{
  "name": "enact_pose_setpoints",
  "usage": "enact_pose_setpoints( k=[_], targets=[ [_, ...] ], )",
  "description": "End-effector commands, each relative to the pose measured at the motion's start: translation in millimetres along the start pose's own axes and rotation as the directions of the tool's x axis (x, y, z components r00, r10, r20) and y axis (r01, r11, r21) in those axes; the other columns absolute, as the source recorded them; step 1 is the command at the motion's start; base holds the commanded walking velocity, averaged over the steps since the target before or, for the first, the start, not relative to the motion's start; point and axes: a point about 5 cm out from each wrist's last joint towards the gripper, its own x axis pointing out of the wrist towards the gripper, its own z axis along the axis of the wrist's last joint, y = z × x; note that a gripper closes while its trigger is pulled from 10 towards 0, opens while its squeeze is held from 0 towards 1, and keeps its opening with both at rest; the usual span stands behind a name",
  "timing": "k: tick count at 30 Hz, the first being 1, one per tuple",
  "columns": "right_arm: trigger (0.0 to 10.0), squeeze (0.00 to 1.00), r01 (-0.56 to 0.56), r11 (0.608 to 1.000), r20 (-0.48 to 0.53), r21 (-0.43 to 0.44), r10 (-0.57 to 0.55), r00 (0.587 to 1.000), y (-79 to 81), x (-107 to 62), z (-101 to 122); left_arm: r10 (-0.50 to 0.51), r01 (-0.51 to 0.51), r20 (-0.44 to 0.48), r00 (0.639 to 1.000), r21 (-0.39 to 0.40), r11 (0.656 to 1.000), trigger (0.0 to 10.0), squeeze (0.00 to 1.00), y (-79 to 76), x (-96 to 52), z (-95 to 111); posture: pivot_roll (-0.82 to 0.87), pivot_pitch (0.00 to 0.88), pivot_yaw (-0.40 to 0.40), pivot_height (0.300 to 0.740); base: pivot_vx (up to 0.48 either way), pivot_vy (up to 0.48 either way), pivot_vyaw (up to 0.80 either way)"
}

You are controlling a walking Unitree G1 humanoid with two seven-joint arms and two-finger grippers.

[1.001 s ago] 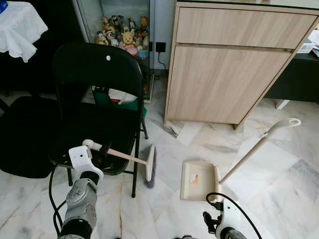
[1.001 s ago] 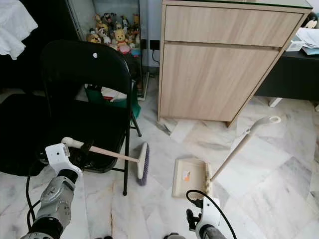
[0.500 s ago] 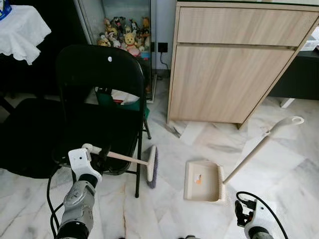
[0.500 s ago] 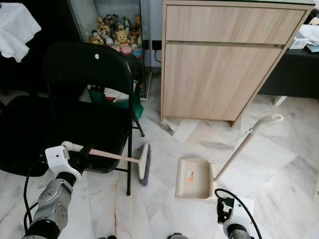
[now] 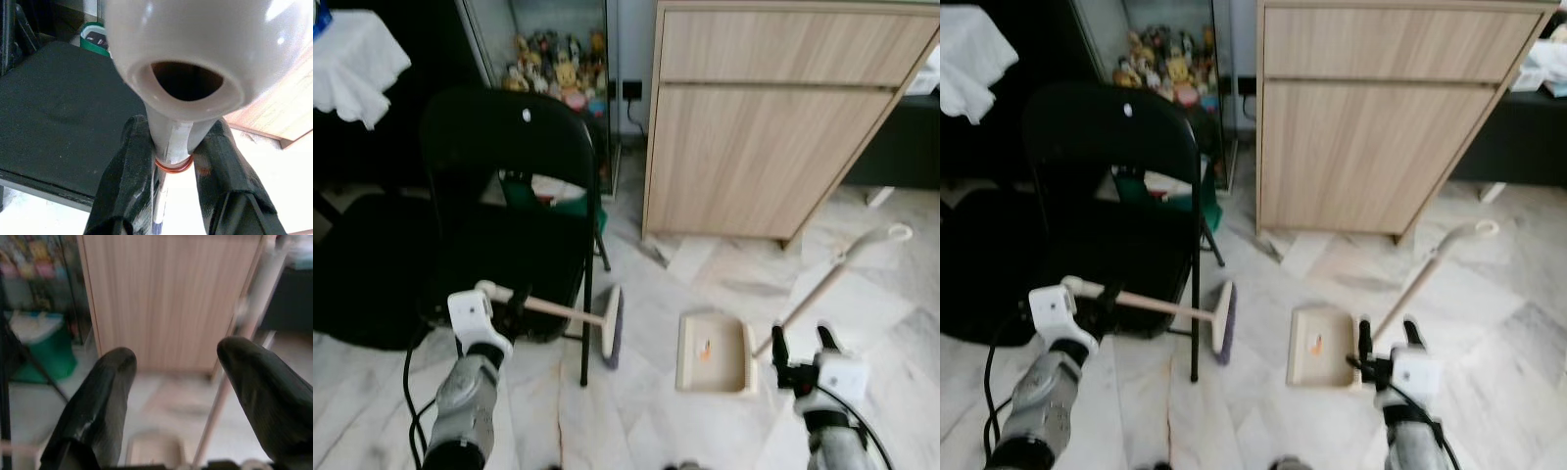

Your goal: Sweep floor

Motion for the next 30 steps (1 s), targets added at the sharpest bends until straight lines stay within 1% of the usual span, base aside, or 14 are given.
enact_pose_setpoints(
  k=[1, 3, 5, 8, 11, 14, 18, 30],
  targets=[
    [10.0, 0.0, -0.004, 1.0, 0.008, -0.002, 0.004, 1.0, 3.3, -2.8, 9.4, 0.031, -0.03, -0.046, 0.998, 0.021, 0.999, 10.0, 0.0, 8.0, -6.6, -6.8, -0.2, 0.19, 0.031, 0.74, 0.0, 0.0, 0.0],
    [10.0, 0.0, -0.011, 1.0, 0.029, -0.016, 0.011, 1.0, 5.2, -4.3, 19.0, 0.026, -0.024, -0.051, 0.998, 0.026, 0.999, 10.0, 0.0, 8.1, -7.7, -7.3, -0.2, 0.186, 0.03, 0.74, 0.0, 0.0, 0.0],
    [10.0, 0.0, -0.006, 1.0, 0.035, -0.009, 0.006, 0.999, 7.6, -6.4, 28.7, 0.022, -0.021, -0.054, 0.998, 0.029, 0.999, 10.0, 0.0, 8.4, -9.2, -7.8, -0.21, 0.181, 0.031, 0.74, 0.0, 0.0, 0.0],
    [10.0, 0.0, -0.006, 1.0, 0.029, 0.0, 0.006, 1.0, 10.7, -7.5, 34.0, 0.017, -0.015, -0.058, 0.998, 0.039, 0.999, 10.0, 0.0, 8.6, -10.3, -8.3, -0.21, 0.178, 0.032, 0.74, 0.0, 0.0, 0.0],
    [10.0, 0.0, -0.008, 1.0, 0.021, 0.018, 0.007, 1.0, 17.3, -6.7, 38.4, 0.013, -0.011, -0.06, 0.998, 0.046, 0.999, 10.0, 0.0, 8.6, -11.9, -9.2, -0.21, 0.172, 0.034, 0.74, 0.0, -0.091, 0.0],
    [10.0, 0.0, -0.016, 0.999, 0.022, 0.029, 0.015, 1.0, 21.1, -5.7, 42.5, 0.016, -0.014, -0.062, 0.998, 0.044, 0.999, 10.0, 0.0, 8.9, -12.8, -9.9, -0.21, 0.165, 0.033, 0.74, 0.0, -0.316, 0.0],
    [10.0, 0.0, -0.017, 0.999, 0.007, 0.033, 0.017, 1.0, 22.4, -6.2, 45.3, 0.016, -0.014, -0.065, 0.998, 0.044, 0.999, 10.0, 0.0, 8.2, -13.9, -11.2, -0.2, 0.16, 0.031, 0.74, 0.0, -0.32, 0.0],
    [10.0, 0.0, -0.023, 0.998, -0.001, 0.052, 0.024, 1.0, 23.2, 0.2, 49.6, 0.015, -0.012, -0.07, 0.997, 0.041, 0.999, 10.0, 0.0, 7.4, -15.2, -13.7, -0.2, 0.155, 0.027, 0.74, 0.0, -0.317, 0.0]
  ],
)
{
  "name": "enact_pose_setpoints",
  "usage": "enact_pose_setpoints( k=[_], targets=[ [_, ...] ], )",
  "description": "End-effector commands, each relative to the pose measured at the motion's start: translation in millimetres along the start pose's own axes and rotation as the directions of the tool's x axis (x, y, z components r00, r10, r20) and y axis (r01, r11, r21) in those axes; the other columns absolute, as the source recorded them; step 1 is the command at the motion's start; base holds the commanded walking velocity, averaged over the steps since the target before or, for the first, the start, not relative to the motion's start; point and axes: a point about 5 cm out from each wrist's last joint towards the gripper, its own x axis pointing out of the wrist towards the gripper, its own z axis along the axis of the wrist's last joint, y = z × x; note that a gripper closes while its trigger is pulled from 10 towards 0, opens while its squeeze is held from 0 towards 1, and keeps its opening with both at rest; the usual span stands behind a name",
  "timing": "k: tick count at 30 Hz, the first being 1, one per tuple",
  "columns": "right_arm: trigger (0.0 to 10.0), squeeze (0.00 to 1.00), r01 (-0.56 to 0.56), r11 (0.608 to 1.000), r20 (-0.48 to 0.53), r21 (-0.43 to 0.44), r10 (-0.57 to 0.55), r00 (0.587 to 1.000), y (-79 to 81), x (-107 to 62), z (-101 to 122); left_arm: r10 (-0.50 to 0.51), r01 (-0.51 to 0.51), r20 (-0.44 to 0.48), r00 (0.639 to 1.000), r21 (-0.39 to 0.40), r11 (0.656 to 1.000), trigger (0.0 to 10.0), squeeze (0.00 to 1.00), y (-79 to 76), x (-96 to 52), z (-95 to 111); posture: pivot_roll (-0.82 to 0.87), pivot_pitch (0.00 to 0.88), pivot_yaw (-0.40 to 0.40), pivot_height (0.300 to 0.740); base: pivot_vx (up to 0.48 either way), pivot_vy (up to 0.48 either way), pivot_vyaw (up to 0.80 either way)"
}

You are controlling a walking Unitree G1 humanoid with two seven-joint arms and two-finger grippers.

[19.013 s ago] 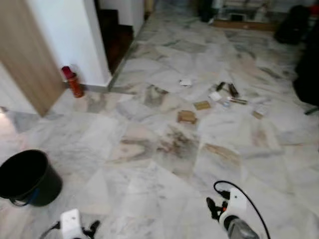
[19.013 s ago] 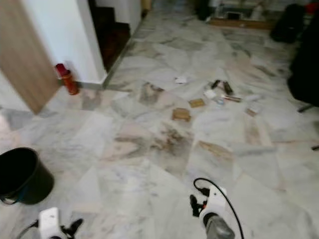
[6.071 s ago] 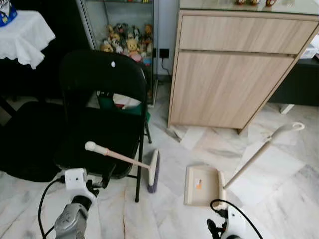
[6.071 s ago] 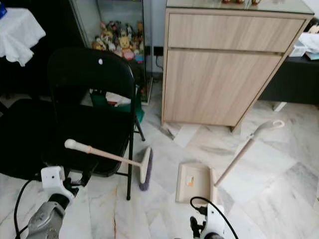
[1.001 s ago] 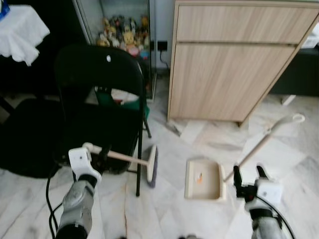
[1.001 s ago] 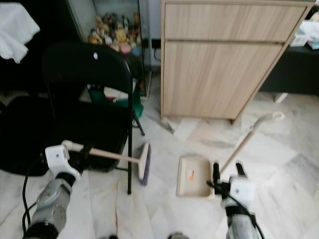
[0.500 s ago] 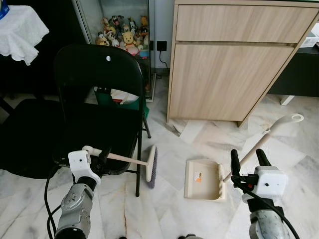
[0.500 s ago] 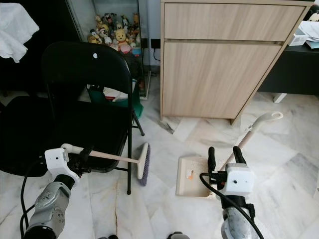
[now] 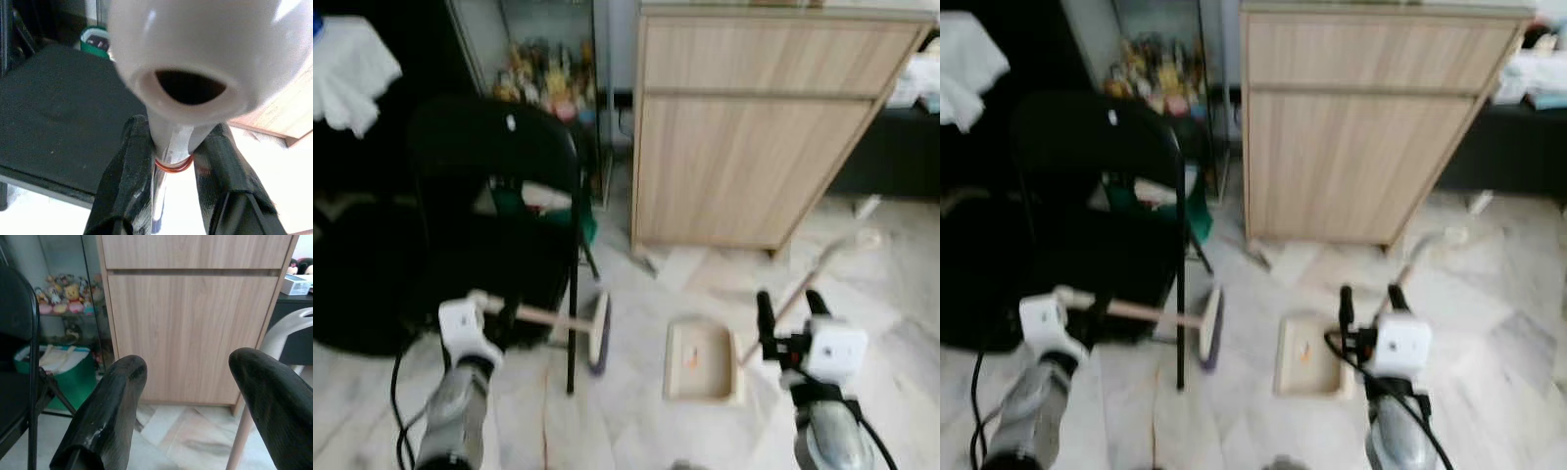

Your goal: Sweep floor

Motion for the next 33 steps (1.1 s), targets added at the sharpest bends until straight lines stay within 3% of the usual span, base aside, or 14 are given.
enact_pose_setpoints(
  k=[1, 8, 15, 24, 25, 26, 33],
  targets=[
    [10.0, 0.0, 0.018, 1.0, 0.0, -0.001, -0.018, 1.0, -7.9, -0.7, 2.7, -0.005, 0.005, -0.045, 0.999, 0.006, 1.0, 10.0, 0.0, -1.7, -3.9, -9.8, -0.2, 0.156, 0.026, 0.74, 0.0, -0.315, 0.0],
    [10.0, 0.0, 0.019, 1.0, 0.002, 0.001, -0.019, 1.0, -9.9, 1.2, 4.1, -0.004, 0.004, -0.049, 0.999, 0.005, 1.0, 10.0, 0.0, -1.5, -3.5, -10.4, -0.2, 0.163, 0.025, 0.74, 0.0, -0.316, 0.0],
    [10.0, 0.0, 0.021, 1.0, 0.002, 0.005, -0.021, 1.0, -12.7, 3.8, 5.2, 0.007, -0.007, -0.057, 0.998, 0.001, 1.0, 10.0, 0.0, -1.1, -3.0, -11.9, -0.21, 0.174, 0.023, 0.74, 0.0, 0.0, 0.0],
    [10.0, 0.0, 0.081, 0.993, -0.051, 0.089, -0.077, 0.996, -18.7, 10.1, -3.1, 0.014, -0.014, -0.067, 0.998, 0.0, 1.0, 10.0, 0.0, -0.3, -2.2, -13.5, -0.21, 0.186, 0.021, 0.74, 0.0, 0.0, 0.0],
    [10.0, 0.42, 0.076, 0.994, -0.05, 0.084, -0.072, 0.996, -18.6, 10.6, -3.2, 0.015, -0.015, -0.067, 0.998, 0.0, 1.0, 10.0, 0.0, -0.2, -2.2, -13.6, -0.21, 0.191, 0.019, 0.74, 0.0, 0.0, 0.0],
    [10.0, 1.0, 0.073, 0.994, -0.057, 0.084, -0.069, 0.996, -19.2, 11.5, -4.8, 0.017, -0.017, -0.068, 0.998, 0.0, 1.0, 10.0, 0.0, 0.0, -2.0, -13.9, -0.21, 0.191, 0.017, 0.74, 0.0, 0.0, 0.0],
    [10.0, 1.0, 0.094, 0.992, -0.076, 0.085, -0.088, 0.993, -25.1, 15.0, -8.6, 0.021, -0.021, -0.072, 0.997, -0.001, 1.0, 10.0, 0.0, 1.2, -1.8, -14.6, -0.21, 0.197, 0.017, 0.74, 0.0, 0.0, 0.0]
  ],
)
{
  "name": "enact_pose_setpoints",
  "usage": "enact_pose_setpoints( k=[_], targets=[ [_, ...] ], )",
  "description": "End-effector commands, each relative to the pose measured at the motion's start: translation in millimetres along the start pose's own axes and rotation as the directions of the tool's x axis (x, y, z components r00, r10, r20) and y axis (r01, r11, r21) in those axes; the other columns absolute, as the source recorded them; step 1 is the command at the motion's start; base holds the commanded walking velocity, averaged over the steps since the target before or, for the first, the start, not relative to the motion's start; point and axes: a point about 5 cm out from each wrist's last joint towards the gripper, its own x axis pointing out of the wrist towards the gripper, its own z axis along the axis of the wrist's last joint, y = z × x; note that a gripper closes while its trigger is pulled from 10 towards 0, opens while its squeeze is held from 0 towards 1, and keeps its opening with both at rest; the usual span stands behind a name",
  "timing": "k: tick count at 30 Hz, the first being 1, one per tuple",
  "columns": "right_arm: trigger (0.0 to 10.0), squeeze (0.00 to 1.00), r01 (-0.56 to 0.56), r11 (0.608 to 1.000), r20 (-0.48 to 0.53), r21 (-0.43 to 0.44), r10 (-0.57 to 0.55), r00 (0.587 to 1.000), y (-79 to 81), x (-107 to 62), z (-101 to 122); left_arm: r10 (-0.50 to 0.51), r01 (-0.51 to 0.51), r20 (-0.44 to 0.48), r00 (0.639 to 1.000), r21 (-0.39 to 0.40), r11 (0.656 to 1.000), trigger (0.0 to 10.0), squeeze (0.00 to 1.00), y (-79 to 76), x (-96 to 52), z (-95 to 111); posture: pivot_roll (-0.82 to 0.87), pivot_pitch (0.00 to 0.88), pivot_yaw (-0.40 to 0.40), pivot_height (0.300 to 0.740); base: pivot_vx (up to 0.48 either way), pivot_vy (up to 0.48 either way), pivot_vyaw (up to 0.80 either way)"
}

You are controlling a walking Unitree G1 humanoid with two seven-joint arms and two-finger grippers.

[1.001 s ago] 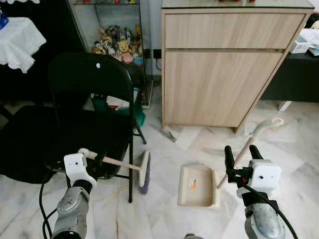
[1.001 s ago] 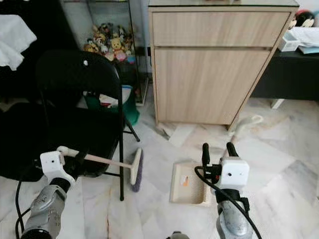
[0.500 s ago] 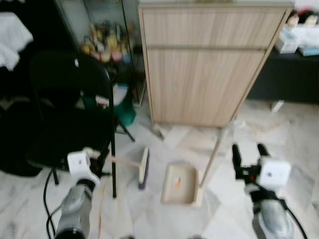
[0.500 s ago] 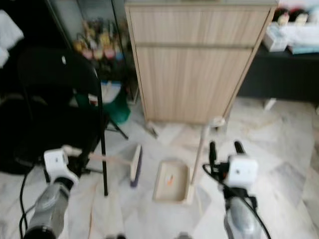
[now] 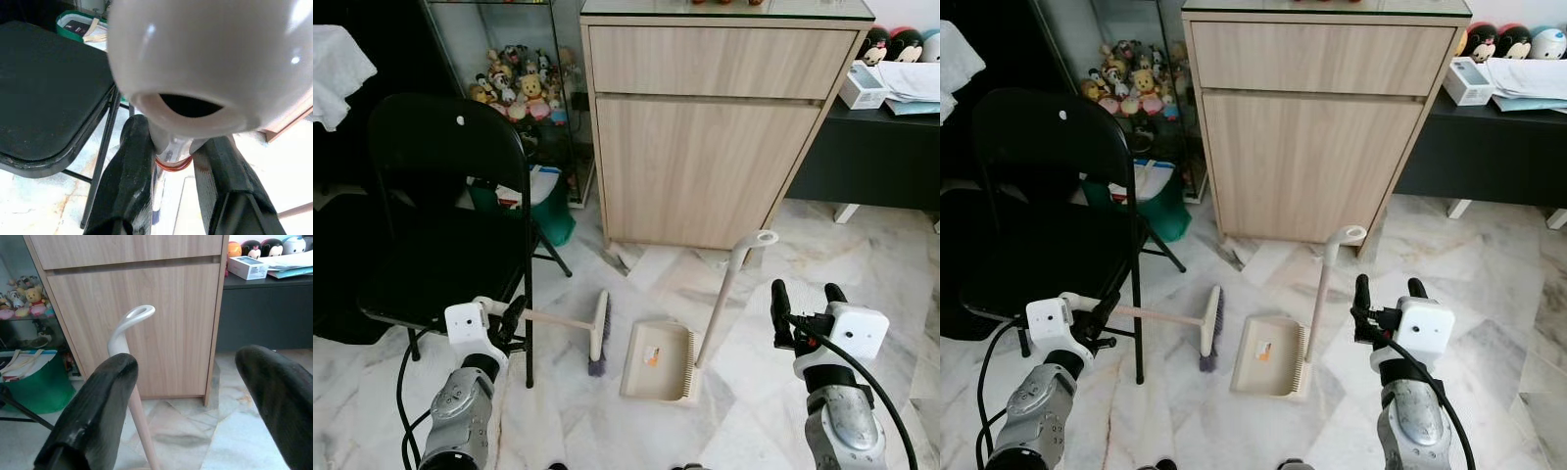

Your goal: Sweep floor

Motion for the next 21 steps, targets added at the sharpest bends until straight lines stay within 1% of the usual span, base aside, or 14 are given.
enact_pose_setpoints(
  k=[1, 4, 5, 6, 7, 18, 21],
  targets=[
    [10.0, 1.0, 0.022, 1.0, -0.038, 0.009, -0.022, 0.999, -6.4, -0.8, -7.1, 0.012, -0.011, -0.052, 0.999, 0.012, 1.0, 10.0, 0.0, 4.1, -4.2, -10.0, -0.21, 0.197, 0.017, 0.74, 0.0, 0.0, 0.0],
    [10.0, 1.0, 0.027, 1.0, -0.04, 0.01, -0.027, 0.999, -6.5, 1.7, -7.3, 0.009, -0.008, -0.055, 0.998, 0.015, 1.0, 10.0, 0.0, 4.1, -4.0, -10.4, -0.2, 0.199, 0.017, 0.74, 0.0, 0.0, 0.0],
    [10.0, 0.82, 0.025, 1.0, -0.04, 0.008, -0.025, 0.999, -6.0, 2.2, -7.0, 0.008, -0.007, -0.056, 0.998, 0.016, 1.0, 10.0, 0.0, 4.0, -4.0, -10.5, -0.2, 0.199, 0.017, 0.74, 0.0, 0.0, 0.0],
    [10.0, 0.82, 0.024, 1.0, -0.039, 0.007, -0.023, 0.999, -5.6, 2.6, -6.7, 0.007, -0.006, -0.056, 0.998, 0.016, 1.0, 10.0, 0.0, 3.9, -4.0, -10.6, -0.2, 0.2, 0.017, 0.74, 0.0, 0.0, 0.0],
    [10.0, 0.0, 0.023, 1.0, -0.037, 0.007, -0.023, 0.999, -5.2, 3.1, -6.2, 0.007, -0.006, -0.057, 0.998, 0.016, 1.0, 10.0, 0.0, 3.8, -3.9, -10.7, -0.2, 0.2, 0.017, 0.74, 0.0, 0.0, 0.0],
    [10.0, 0.0, 0.008, 1.0, -0.039, 0.01, -0.008, 0.999, -2.3, 4.3, -6.8, -0.001, 0.002, -0.057, 0.998, 0.009, 1.0, 10.0, 0.0, 1.3, -3.2, -12.1, -0.21, 0.201, 0.014, 0.74, 0.0, 0.0, 0.0],
    [10.0, 0.0, 0.0, 1.0, -0.04, 0.012, 0.001, 0.999, -0.8, 4.4, -6.9, -0.001, 0.002, -0.056, 0.998, 0.007, 1.0, 10.0, 0.0, 1.4, -3.2, -12.4, -0.21, 0.202, 0.012, 0.74, 0.285, 0.0, 0.0]
  ],
)
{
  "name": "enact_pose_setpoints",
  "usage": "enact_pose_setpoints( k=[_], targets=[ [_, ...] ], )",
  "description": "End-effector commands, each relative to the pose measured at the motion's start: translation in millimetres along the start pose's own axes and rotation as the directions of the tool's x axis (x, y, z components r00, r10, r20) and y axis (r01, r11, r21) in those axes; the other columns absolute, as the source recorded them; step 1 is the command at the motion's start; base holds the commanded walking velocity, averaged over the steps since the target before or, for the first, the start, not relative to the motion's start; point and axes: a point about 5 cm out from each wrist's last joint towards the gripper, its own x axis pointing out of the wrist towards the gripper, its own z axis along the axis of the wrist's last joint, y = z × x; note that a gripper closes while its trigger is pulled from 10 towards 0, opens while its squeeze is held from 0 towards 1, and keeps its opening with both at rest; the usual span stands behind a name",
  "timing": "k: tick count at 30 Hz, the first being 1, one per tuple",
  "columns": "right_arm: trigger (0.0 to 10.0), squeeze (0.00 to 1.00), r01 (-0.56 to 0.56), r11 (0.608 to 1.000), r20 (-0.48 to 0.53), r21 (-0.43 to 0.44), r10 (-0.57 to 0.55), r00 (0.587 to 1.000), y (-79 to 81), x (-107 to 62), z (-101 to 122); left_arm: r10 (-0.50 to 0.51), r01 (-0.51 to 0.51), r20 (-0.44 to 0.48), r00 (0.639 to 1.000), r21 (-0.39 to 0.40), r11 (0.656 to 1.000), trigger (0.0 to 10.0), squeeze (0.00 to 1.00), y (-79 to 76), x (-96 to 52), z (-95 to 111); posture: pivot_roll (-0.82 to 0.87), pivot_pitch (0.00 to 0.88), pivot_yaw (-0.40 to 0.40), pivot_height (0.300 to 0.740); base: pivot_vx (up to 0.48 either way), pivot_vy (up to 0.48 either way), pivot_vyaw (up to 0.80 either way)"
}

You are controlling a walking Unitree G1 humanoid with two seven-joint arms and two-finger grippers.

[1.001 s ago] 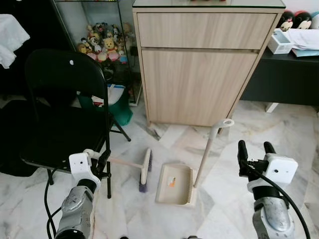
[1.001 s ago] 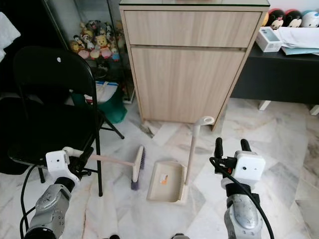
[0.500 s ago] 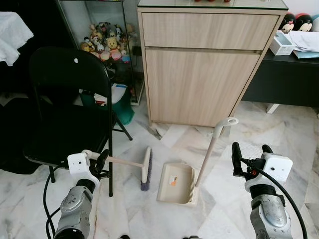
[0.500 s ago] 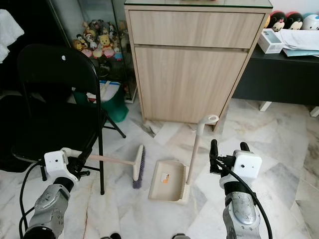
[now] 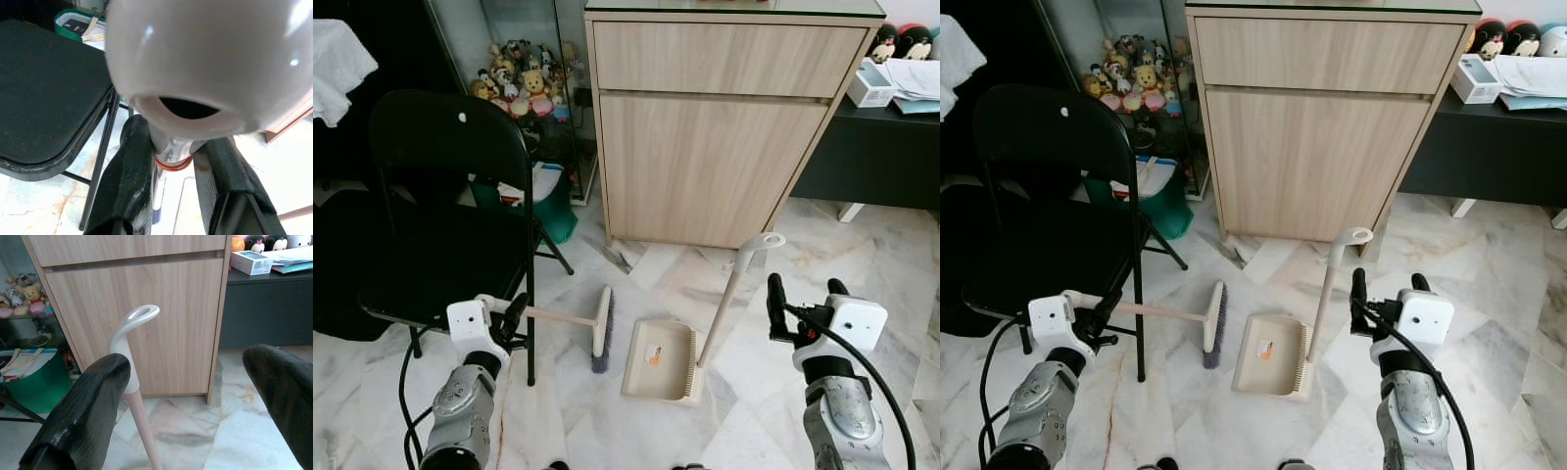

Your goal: Sweep floor

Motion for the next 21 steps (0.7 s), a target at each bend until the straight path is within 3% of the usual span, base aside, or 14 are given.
enact_pose_setpoints(
  k=[1, 21],
  targets=[
    [10.0, 0.0, -0.004, 1.0, -0.036, 0.0, 0.004, 0.999, -0.5, -2.6, -7.2, 0.012, -0.011, -0.064, 0.998, 0.006, 1.0, 10.0, 0.0, 3.2, -6.0, -13.0, -0.21, 0.202, 0.012, 0.74, 0.307, 0.0, 0.0],
    [10.0, 0.0, -0.083, 0.996, -0.044, -0.015, 0.082, 0.996, 13.8, -3.9, -9.9, 0.008, -0.008, -0.055, 0.998, 0.002, 1.0, 10.0, 0.0, 2.2, -6.5, -13.5, -0.21, 0.183, 0.007, 0.74, 0.305, 0.0, 0.0]
  ],
)
